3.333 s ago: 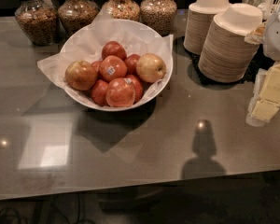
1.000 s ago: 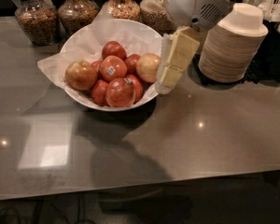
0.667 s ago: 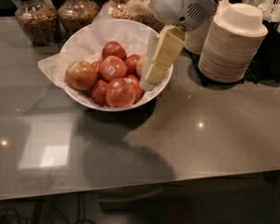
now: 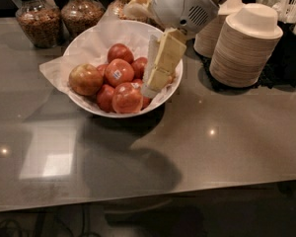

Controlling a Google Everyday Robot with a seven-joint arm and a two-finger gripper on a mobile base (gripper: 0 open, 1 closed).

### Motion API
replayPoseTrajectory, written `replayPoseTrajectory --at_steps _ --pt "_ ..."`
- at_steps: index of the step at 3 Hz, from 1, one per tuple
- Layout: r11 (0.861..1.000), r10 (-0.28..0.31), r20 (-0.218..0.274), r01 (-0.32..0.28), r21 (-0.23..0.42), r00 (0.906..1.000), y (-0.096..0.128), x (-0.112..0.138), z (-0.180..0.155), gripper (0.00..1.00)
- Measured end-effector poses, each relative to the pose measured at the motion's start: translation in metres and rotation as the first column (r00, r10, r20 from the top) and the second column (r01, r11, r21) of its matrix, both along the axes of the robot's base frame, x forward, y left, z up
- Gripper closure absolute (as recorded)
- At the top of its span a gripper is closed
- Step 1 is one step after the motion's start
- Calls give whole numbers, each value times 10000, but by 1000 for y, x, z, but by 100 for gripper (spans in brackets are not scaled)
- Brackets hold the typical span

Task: Pick apple from white bowl

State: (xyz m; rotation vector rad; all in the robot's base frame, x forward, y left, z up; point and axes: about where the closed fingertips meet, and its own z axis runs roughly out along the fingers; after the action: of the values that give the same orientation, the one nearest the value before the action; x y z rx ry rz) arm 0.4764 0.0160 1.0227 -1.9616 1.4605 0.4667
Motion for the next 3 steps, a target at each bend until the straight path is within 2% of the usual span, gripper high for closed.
replayPoseTrajectory --at_steps 1,2,3 --pt "9993 -81 67 78 371 9999 6 5 -8 0" --pt "9947 106 -186 -86 1025 9998 30 16 -30 0" --pt "9901 446 -429 -384 1352 9981 54 24 -46 1"
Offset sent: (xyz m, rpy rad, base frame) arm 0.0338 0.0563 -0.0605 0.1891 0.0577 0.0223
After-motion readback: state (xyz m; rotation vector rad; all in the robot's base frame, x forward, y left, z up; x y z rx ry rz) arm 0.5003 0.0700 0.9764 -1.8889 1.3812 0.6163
